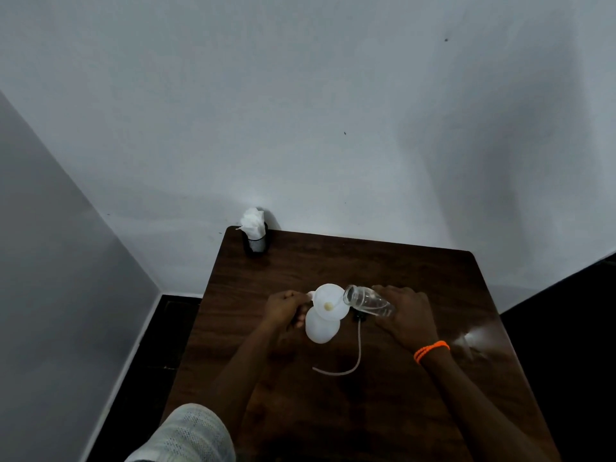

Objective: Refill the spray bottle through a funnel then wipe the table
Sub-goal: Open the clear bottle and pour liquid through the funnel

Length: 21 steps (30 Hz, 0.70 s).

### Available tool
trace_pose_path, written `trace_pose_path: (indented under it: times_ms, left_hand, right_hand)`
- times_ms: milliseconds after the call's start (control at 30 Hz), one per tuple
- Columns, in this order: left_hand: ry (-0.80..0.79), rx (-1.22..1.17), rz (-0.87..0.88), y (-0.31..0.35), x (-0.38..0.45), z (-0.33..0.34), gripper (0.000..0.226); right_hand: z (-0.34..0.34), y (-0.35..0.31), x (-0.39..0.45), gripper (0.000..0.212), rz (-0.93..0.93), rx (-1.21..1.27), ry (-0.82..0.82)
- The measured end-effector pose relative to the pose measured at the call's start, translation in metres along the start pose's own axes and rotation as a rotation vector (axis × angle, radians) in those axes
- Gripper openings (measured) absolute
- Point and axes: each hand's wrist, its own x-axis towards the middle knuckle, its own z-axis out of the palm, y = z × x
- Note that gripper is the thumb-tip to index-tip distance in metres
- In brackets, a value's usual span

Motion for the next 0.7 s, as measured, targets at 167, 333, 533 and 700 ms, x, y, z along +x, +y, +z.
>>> trace_pose_path:
  times_ms: [167, 333, 533, 700]
  left_hand:
    - [-0.006, 0.037, 0.001, 0.0011, 0.0001, -0.0002, 0.017]
    - [0.0, -0.003, -0.01, 0.0003, 0.0, 0.0024, 0.015]
    - [0.004, 0.002, -0.015, -0.0004, -0.0018, 0.002, 0.014]
    - [0.012, -0.01, -0.024, 0.0021, -0.005, 0.0021, 0.013]
  right_hand:
    - [-0.0045, -0.003, 0.0006, 0.064, -0.02, -0.026, 0.01]
    - [-0.0073, -0.0058, 0.0017, 0.063, -0.033, -0.054, 0.009]
    - [-0.0069, -0.007, 0.0017, 0.065, -0.028, -0.071, 0.01]
    - [-0.0089, -0.0098, 0.0048, 0.066, -0.019, -0.088, 0.009]
